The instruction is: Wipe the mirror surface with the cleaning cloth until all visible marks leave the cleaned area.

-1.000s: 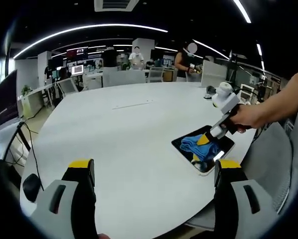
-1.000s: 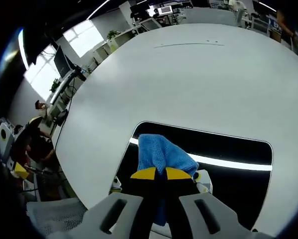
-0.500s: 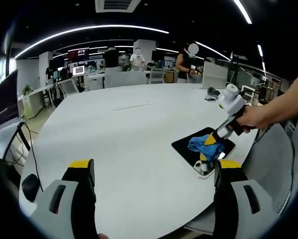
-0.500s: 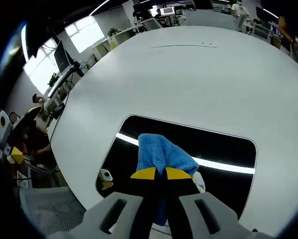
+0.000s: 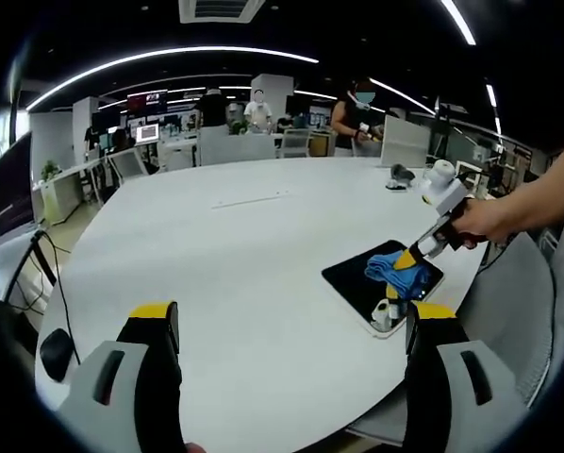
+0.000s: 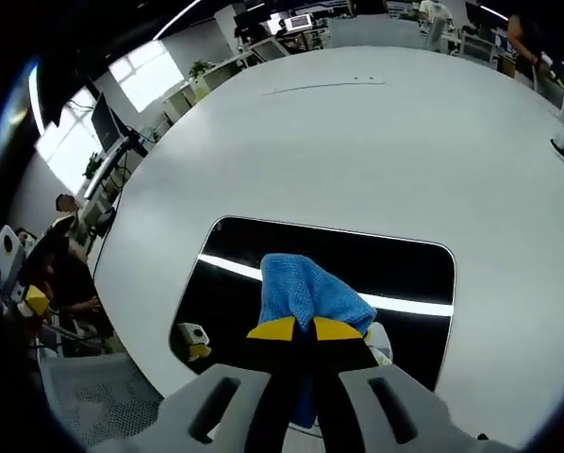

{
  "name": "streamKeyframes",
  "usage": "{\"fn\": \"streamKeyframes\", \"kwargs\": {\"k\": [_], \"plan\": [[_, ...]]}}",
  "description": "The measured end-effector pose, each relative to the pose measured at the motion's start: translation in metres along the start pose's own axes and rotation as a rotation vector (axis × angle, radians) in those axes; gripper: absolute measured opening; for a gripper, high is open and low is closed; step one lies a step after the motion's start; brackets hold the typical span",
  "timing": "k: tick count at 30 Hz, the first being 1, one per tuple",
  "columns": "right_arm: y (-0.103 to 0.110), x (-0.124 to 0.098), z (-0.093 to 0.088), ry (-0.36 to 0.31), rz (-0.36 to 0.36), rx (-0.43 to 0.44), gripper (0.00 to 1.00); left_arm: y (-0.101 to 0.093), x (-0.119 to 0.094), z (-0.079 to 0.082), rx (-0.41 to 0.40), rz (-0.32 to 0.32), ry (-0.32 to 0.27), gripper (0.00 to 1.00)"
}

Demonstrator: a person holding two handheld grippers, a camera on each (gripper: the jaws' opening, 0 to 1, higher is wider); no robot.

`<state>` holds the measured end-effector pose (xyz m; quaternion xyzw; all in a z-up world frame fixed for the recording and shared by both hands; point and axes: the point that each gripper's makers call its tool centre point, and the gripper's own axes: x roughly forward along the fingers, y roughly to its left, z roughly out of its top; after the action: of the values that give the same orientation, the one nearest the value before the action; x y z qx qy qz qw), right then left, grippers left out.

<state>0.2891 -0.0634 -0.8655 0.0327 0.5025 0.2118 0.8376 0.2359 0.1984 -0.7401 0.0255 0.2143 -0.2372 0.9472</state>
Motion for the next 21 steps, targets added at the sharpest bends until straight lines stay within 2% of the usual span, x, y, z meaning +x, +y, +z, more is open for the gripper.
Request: {"fn": "streamKeyframes", "kwargs": {"k": [8,21], "plan": [[-0.017,-0.008,-0.004,0.0,-0.016,0.023,0.0,-0.006,0.001,-0.002,0.004,-0.013,0.01,0.99],[-0.039,-0.017,-0.007,0.006,-0.035,0.051,0.0,-0.005,0.004,-0.001,0.016,-0.025,0.018,0.99]]}}
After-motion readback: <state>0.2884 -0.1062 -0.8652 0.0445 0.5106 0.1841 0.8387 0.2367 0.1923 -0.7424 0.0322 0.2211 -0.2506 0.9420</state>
